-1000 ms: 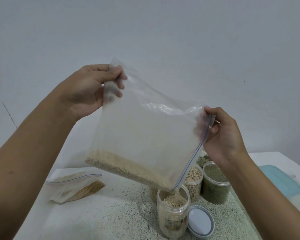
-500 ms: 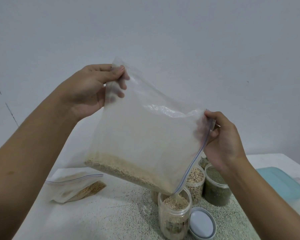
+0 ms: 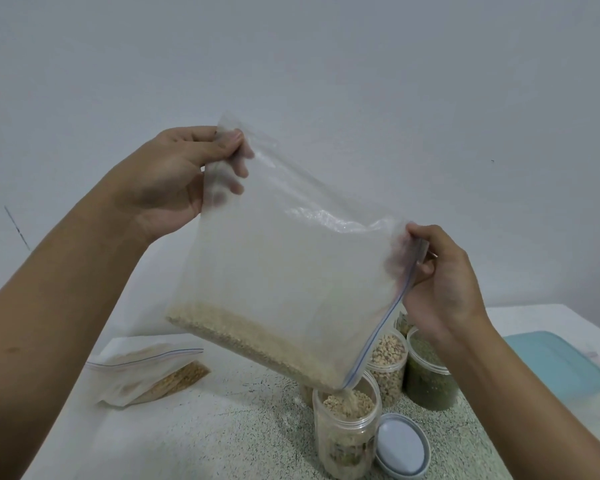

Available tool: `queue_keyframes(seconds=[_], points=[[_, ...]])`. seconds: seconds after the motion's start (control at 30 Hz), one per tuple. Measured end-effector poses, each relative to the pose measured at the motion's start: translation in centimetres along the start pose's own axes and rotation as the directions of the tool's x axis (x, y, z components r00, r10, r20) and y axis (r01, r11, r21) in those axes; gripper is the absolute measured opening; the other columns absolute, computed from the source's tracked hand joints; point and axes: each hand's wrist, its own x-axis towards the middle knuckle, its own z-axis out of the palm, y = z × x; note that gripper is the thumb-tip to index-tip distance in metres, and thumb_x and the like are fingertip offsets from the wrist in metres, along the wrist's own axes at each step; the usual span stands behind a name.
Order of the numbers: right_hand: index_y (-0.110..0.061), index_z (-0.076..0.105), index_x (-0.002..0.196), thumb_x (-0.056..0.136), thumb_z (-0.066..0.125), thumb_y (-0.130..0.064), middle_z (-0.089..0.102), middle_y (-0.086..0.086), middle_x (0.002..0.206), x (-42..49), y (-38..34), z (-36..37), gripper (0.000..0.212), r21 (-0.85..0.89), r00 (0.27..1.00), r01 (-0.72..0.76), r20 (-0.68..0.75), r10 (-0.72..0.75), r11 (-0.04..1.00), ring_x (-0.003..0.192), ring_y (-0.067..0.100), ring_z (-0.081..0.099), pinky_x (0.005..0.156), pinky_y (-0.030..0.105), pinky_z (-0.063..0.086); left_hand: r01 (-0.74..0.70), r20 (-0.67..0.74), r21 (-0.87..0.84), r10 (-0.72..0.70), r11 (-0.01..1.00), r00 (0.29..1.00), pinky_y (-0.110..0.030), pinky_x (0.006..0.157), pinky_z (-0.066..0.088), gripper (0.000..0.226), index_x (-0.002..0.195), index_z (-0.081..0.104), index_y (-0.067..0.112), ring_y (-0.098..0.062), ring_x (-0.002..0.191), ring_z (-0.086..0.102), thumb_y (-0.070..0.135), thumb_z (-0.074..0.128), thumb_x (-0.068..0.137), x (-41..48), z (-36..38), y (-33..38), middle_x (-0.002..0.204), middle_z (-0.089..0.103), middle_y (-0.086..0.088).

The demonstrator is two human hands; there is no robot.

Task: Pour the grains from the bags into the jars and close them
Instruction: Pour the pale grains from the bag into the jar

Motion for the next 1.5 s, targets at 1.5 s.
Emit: queue_keyframes(seconds=[1.5], points=[[-0.009, 0.065, 0.072, 0.095, 0.061, -0.008, 0.056, 0.001, 0.073, 0.9, 0.1, 0.0, 0.023, -0.176, 0.997, 0.072, -0.022, -0.077, 0.982, 0.066, 0.013, 0.053, 0.067, 0.027, 0.043, 0.018, -0.010, 0.009, -0.018, 1.000, 1.000, -0.025, 0.062, 0.039, 0.023, 0.087, 0.070, 0.017, -0.013, 0.064, 0.059, 0.029, 0.058, 0.101, 0.1, 0.3, 0.2, 0.077, 0.063, 0.002]])
